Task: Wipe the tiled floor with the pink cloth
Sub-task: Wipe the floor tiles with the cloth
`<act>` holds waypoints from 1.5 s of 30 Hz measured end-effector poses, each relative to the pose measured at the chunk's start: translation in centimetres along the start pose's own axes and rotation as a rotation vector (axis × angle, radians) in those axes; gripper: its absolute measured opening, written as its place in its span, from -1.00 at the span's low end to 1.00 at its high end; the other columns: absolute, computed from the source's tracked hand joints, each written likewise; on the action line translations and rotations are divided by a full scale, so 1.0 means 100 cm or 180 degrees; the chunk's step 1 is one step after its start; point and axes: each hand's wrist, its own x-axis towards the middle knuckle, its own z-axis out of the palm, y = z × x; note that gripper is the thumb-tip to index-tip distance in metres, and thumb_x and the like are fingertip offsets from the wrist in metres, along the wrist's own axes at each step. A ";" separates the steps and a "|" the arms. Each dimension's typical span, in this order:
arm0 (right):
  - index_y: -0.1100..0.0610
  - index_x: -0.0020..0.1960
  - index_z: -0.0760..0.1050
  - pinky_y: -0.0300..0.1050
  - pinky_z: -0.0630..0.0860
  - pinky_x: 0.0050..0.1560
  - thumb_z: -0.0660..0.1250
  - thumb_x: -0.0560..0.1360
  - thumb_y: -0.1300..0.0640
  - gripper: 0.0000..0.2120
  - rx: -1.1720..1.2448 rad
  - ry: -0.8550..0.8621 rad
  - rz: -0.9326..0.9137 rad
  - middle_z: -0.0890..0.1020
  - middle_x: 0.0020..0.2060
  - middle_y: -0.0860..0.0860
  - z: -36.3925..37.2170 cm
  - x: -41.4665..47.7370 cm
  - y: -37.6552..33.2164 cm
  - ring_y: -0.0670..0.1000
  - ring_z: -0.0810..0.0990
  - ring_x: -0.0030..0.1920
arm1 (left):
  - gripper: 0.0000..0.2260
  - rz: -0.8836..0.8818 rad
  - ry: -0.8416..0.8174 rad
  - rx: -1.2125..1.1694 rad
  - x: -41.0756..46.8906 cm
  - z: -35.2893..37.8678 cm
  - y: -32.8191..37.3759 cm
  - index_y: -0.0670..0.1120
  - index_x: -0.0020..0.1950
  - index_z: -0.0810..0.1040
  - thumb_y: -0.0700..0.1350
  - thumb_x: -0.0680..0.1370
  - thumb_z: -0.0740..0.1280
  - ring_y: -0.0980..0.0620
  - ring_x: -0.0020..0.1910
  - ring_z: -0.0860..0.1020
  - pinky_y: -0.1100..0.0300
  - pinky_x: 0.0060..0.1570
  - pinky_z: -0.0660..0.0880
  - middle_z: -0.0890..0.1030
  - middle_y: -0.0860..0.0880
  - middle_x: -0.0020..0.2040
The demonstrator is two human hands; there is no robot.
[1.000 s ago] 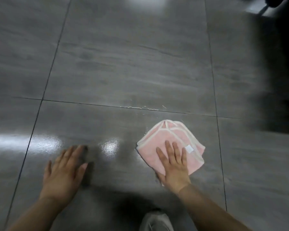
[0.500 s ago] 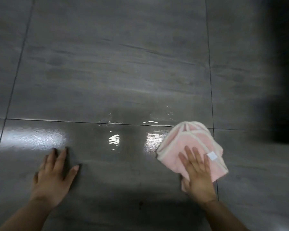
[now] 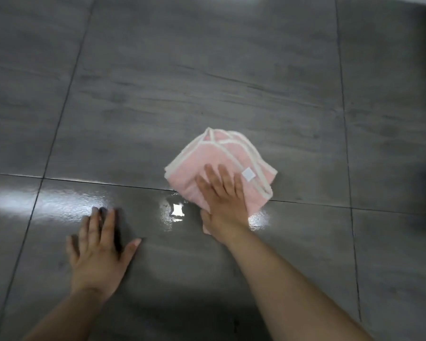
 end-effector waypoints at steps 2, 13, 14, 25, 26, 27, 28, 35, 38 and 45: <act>0.12 0.30 0.34 -0.06 -0.10 0.38 0.08 0.26 0.01 -0.39 -0.0107 0.0235 -0.0105 0.49 0.28 0.18 -0.002 -0.012 0.042 0.19 0.28 0.35 | -0.32 -0.0226 0.0177 -0.0111 0.021 -0.013 -0.012 -0.02 0.48 -0.01 0.24 0.48 0.14 -0.02 0.51 -0.15 -0.06 0.42 -0.27 -0.09 -0.06 0.53; -0.01 0.51 -0.10 0.03 -0.34 0.44 -0.08 0.42 -0.03 -0.34 0.0108 -0.0160 0.1034 -0.16 0.52 -0.02 -0.005 0.073 -0.034 0.09 -0.24 0.50 | -0.08 -0.0144 -0.0159 0.0110 0.051 -0.022 -0.045 0.06 0.47 -0.14 0.38 0.14 -0.25 -0.03 0.49 -0.25 -0.06 0.41 -0.31 -0.19 -0.01 0.53; -0.03 0.51 -0.11 0.02 -0.39 0.42 -0.03 0.50 -0.01 -0.40 0.0096 -0.0456 0.0567 -0.17 0.52 -0.04 0.003 0.076 -0.061 0.07 -0.27 0.50 | -0.09 -0.0144 -0.0157 0.0092 0.051 -0.022 -0.046 0.06 0.47 -0.14 0.37 0.14 -0.26 -0.02 0.49 -0.25 -0.06 0.41 -0.32 -0.18 -0.01 0.53; 0.21 0.46 0.17 -0.06 -0.19 0.43 -0.16 0.21 -0.10 -0.14 0.0228 0.0210 0.0814 0.13 0.47 0.17 -0.028 0.018 0.055 0.25 0.05 0.48 | -0.28 -0.0108 -0.0242 0.0057 0.050 -0.023 -0.045 0.06 0.47 -0.15 0.23 0.33 -0.12 -0.02 0.48 -0.28 -0.02 0.40 -0.34 -0.20 -0.01 0.52; 0.16 0.48 0.10 -0.06 -0.24 0.42 -0.22 0.18 -0.12 -0.11 0.0107 0.0287 0.1122 0.06 0.50 0.14 -0.021 0.021 0.041 0.21 -0.03 0.50 | -0.28 -0.0090 -0.0239 0.0075 0.050 -0.023 -0.045 0.06 0.47 -0.14 0.23 0.34 -0.11 -0.02 0.48 -0.28 -0.03 0.40 -0.34 -0.20 -0.02 0.53; 0.11 0.49 0.06 -0.06 -0.28 0.40 -0.24 0.19 -0.11 -0.12 -0.0056 0.0162 0.1285 0.02 0.51 0.10 -0.009 0.025 0.018 0.20 -0.07 0.50 | -0.29 -0.0091 -0.0247 0.0084 0.049 -0.024 -0.045 0.06 0.47 -0.14 0.23 0.35 -0.11 -0.02 0.49 -0.27 -0.04 0.41 -0.33 -0.20 -0.02 0.53; 0.08 0.49 0.07 -0.02 -0.30 0.38 -0.20 0.24 -0.07 -0.18 -0.0268 -0.0001 0.1143 0.05 0.50 0.07 0.014 0.029 -0.004 0.22 -0.06 0.49 | -0.32 -0.0102 -0.0256 0.0083 0.049 -0.024 -0.044 0.05 0.47 -0.13 0.24 0.39 -0.09 -0.02 0.49 -0.26 -0.05 0.41 -0.32 -0.19 -0.02 0.53; -0.10 0.46 0.08 0.14 -0.04 0.45 0.15 0.30 -0.07 -0.27 -0.0652 -0.0679 -0.1177 0.22 0.47 0.02 0.077 -0.035 -0.026 0.10 0.02 0.49 | -0.40 -0.0145 -0.0238 0.0035 0.050 -0.027 -0.042 0.02 0.48 -0.10 0.02 0.54 0.15 -0.04 0.49 -0.23 -0.10 0.42 -0.28 -0.17 -0.05 0.53; -0.02 0.42 0.11 0.06 -0.06 0.44 0.10 0.27 0.00 -0.30 -0.0242 0.0090 -0.0227 0.39 0.36 0.15 -0.012 -0.081 0.046 -0.04 -0.12 0.50 | -0.43 -0.0103 -0.0143 -0.0038 0.047 -0.026 -0.041 0.01 0.48 -0.05 0.06 0.54 0.13 -0.05 0.50 -0.20 -0.09 0.42 -0.27 -0.13 -0.06 0.53; 0.29 0.38 0.28 0.27 0.04 0.36 -0.06 0.24 0.00 -0.24 -0.0087 0.0005 0.1725 0.35 0.34 0.35 -0.008 -0.075 0.043 0.48 0.24 0.33 | -0.43 -0.0132 -0.0183 0.0027 0.049 -0.027 -0.039 0.00 0.48 -0.05 0.07 0.55 0.12 -0.06 0.50 -0.20 -0.10 0.42 -0.25 -0.13 -0.06 0.53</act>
